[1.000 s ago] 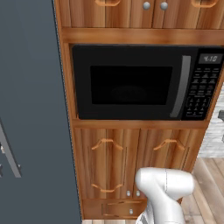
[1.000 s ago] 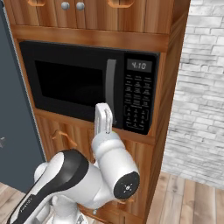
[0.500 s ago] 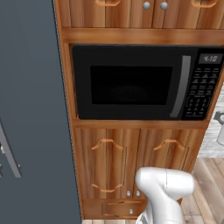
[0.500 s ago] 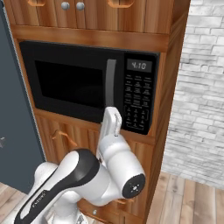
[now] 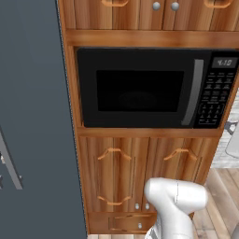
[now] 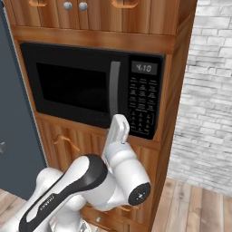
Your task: Pick the marshmallow from the counter and place it in the microwave. Then turn on the microwave.
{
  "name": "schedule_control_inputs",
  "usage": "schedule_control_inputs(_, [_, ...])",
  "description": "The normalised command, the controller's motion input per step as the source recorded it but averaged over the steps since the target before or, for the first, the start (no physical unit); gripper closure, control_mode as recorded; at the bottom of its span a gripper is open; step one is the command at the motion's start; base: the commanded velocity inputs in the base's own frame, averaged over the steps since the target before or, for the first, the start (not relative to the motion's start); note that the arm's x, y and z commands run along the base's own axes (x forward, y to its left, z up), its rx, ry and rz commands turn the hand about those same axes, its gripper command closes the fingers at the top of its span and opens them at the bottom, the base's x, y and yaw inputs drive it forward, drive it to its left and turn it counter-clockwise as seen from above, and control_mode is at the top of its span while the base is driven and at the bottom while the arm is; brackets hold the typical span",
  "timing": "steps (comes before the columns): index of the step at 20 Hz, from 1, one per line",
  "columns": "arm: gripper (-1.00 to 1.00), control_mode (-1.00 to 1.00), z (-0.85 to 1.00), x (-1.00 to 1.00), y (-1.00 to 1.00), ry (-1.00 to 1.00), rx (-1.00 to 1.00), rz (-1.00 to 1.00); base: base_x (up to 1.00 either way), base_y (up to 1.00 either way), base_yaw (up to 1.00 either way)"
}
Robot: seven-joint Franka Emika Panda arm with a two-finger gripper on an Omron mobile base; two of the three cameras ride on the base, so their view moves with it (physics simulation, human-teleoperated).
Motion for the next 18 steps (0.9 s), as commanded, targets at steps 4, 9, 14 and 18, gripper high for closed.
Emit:
schedule_control_inputs(4, [1.00, -1.00, -0.14, 0.08, -0.10, 0.04, 0.03, 0.00, 0.00, 0.00, 0.00])
schedule_control_inputs(9, [1.00, -1.00, -0.13, 0.18, -0.07, 0.04, 0.01, -0.01, 0.00, 0.00, 0.00])
schedule_control_inputs(14, [1.00, -1.00, -0.07, 0.16, -0.11, 0.03, 0.00, -0.01, 0.00, 0.00, 0.00])
schedule_control_inputs(18, [1.00, -1.00, -0.08, 0.17, -0.13, 0.02, 0.00, -0.01, 0.00, 0.00, 0.00])
